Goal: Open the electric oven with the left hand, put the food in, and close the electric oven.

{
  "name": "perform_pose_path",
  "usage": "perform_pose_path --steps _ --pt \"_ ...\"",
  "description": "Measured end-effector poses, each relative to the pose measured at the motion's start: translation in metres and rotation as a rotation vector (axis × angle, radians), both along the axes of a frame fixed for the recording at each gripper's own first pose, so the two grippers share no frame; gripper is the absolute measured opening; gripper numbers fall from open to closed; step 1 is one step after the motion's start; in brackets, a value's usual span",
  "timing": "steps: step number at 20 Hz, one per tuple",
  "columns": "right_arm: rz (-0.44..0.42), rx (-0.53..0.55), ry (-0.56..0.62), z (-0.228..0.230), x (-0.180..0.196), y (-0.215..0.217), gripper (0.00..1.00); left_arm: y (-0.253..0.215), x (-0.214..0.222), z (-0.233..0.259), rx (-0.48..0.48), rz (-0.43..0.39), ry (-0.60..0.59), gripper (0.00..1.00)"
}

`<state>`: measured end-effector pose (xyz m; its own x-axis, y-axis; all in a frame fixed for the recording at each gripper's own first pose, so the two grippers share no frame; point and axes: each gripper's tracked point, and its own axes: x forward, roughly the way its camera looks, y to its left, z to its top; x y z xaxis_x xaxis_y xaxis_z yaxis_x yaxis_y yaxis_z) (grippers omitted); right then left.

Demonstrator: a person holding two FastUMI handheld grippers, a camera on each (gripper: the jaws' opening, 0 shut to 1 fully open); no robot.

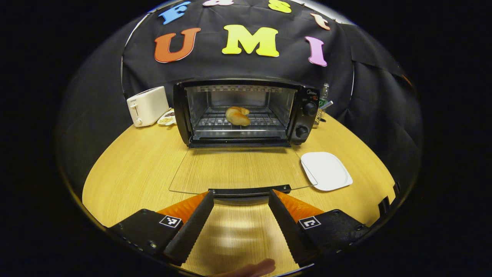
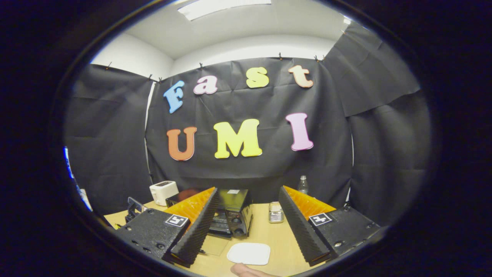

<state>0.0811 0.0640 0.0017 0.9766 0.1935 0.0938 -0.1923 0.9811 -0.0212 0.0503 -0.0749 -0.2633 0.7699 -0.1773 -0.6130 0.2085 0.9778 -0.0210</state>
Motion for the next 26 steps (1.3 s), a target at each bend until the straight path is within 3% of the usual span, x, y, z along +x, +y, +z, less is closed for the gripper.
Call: perform_pose_path --steps 1,7,13,20,26 --pt "-0.001 -0.003 -0.012 0.003 -0.004 -0.002 0.95 -0.005 -0.001 -0.002 0.001 -0.013 0.006 0.95" --pt "0.009 0.017 -0.041 0.003 -0.007 -0.005 0.95 -0.022 -0.009 -0.026 0.011 -0.027 0.093 0.95" --pt "0.007 0.014 -0.027 -0.005 0.005 -0.021 0.95 -0.015 0.005 -0.039 0.038 0.04 0.14 0.95" --pt "-0.013 0.03 -0.008 -0.019 0.016 -0.044 0.95 -0.016 0.011 -0.036 0.061 0.065 0.174 0.94" --pt "0.004 0.045 0.01 -0.026 0.024 -0.046 0.95 -0.018 0.014 -0.017 0.049 0.091 0.11 0.94"
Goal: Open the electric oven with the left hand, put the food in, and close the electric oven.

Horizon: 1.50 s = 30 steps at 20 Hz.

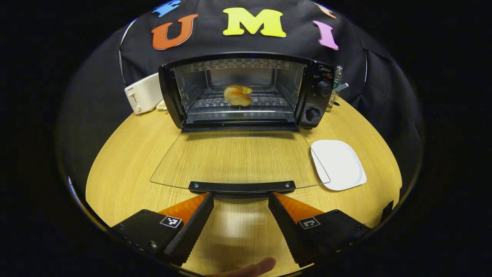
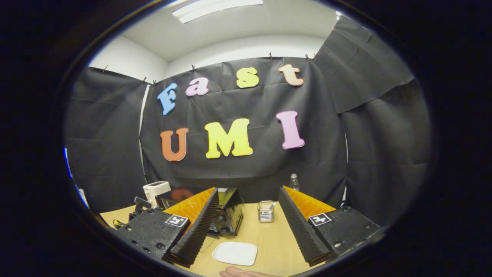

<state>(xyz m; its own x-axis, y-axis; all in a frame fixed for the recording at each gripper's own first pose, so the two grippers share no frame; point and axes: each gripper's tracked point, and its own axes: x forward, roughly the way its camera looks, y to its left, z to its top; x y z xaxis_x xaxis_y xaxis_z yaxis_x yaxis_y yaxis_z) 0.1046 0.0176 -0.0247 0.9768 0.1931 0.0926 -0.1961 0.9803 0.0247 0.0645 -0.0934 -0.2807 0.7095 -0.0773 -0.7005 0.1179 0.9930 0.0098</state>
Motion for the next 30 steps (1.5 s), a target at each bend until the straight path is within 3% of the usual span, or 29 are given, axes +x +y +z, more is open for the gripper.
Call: perform_pose_path --steps 6,13,23,24,27,30 --pt "-0.008 -0.001 0.013 -0.001 0.006 0.0 0.95 -0.003 0.004 0.02 0.035 0.003 -0.048 0.94" --pt "-0.029 0.002 0.014 0.0 0.003 -0.005 0.95 -0.006 0.012 0.042 -0.012 0.0 -0.093 0.94" --pt "-0.051 0.001 0.054 -0.007 0.006 -0.011 0.95 -0.007 0.043 0.085 -0.014 -0.013 -0.197 0.96" --pt "-0.057 0.001 0.06 -0.008 0.005 -0.012 0.95 -0.007 0.046 0.09 -0.015 -0.013 -0.209 1.0" --pt "-0.068 0.005 0.076 -0.01 0.0 -0.017 0.99 -0.008 0.064 0.107 -0.018 -0.017 -0.252 0.97" --pt "-0.072 0.01 0.085 -0.013 -0.005 -0.02 0.95 0.001 0.083 0.125 0.007 -0.032 -0.295 0.98"
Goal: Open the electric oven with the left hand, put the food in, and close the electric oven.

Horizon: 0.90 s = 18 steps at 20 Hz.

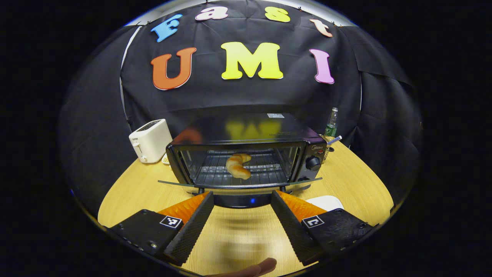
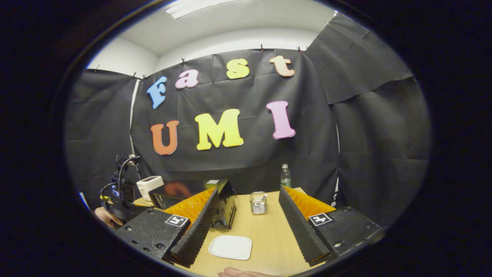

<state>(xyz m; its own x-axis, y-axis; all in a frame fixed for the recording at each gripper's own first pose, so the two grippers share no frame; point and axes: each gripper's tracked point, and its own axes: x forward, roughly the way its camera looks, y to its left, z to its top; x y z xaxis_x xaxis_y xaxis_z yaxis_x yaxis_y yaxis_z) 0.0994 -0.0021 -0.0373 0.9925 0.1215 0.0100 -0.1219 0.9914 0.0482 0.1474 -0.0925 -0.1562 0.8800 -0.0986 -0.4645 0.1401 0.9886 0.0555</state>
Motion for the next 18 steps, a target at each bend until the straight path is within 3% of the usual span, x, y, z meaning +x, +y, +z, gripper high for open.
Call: perform_pose_path --steps 6,15,18 --pt "-0.017 0.001 -0.004 0.004 -0.012 -0.005 0.99 0.018 0.005 0.027 0.02 0.027 -0.1 0.98" --pt "-0.032 0.012 -0.02 0.007 -0.043 -0.01 0.95 0.026 -0.059 0.089 -0.005 0.012 -0.276 0.98" --pt "-0.042 0.011 -0.049 0.012 -0.059 -0.016 0.99 0.024 -0.085 0.111 -0.01 0.005 -0.347 0.97"
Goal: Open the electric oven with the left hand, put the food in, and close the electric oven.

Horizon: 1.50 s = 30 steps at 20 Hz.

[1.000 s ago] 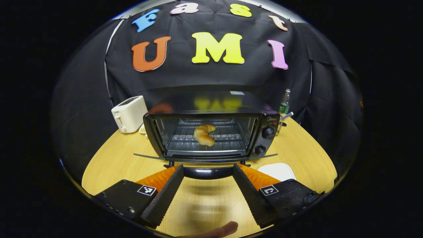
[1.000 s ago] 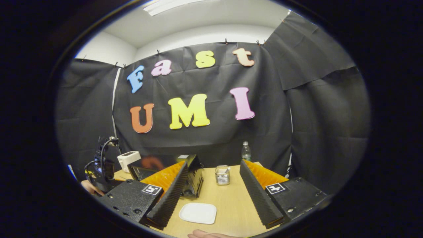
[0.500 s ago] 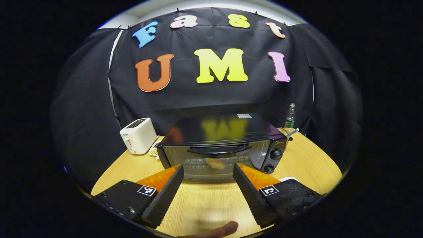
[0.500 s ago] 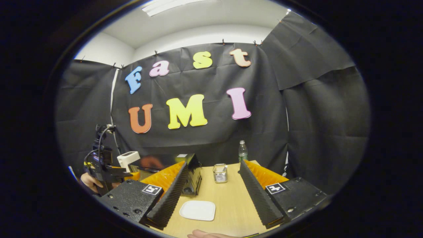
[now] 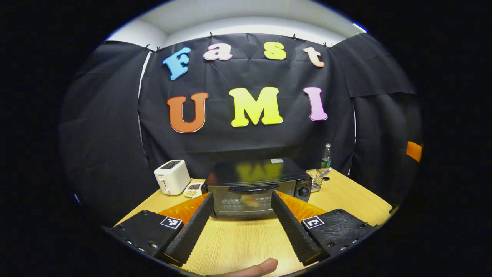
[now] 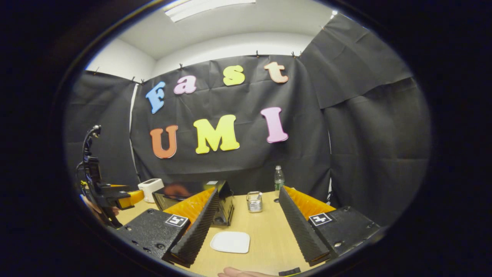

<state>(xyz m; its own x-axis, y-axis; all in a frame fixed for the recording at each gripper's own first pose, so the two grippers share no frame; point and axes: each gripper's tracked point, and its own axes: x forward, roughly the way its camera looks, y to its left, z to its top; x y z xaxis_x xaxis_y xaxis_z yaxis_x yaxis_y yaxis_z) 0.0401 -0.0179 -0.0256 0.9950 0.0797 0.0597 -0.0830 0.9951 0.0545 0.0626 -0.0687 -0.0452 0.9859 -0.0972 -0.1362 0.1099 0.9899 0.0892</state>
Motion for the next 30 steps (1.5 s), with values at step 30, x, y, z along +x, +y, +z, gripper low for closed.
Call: perform_pose_path --steps 30 --pt "0.032 -0.072 -0.007 -0.009 -0.099 0.002 0.95 0.0 -0.153 0.054 -0.047 -0.014 -0.168 0.97"
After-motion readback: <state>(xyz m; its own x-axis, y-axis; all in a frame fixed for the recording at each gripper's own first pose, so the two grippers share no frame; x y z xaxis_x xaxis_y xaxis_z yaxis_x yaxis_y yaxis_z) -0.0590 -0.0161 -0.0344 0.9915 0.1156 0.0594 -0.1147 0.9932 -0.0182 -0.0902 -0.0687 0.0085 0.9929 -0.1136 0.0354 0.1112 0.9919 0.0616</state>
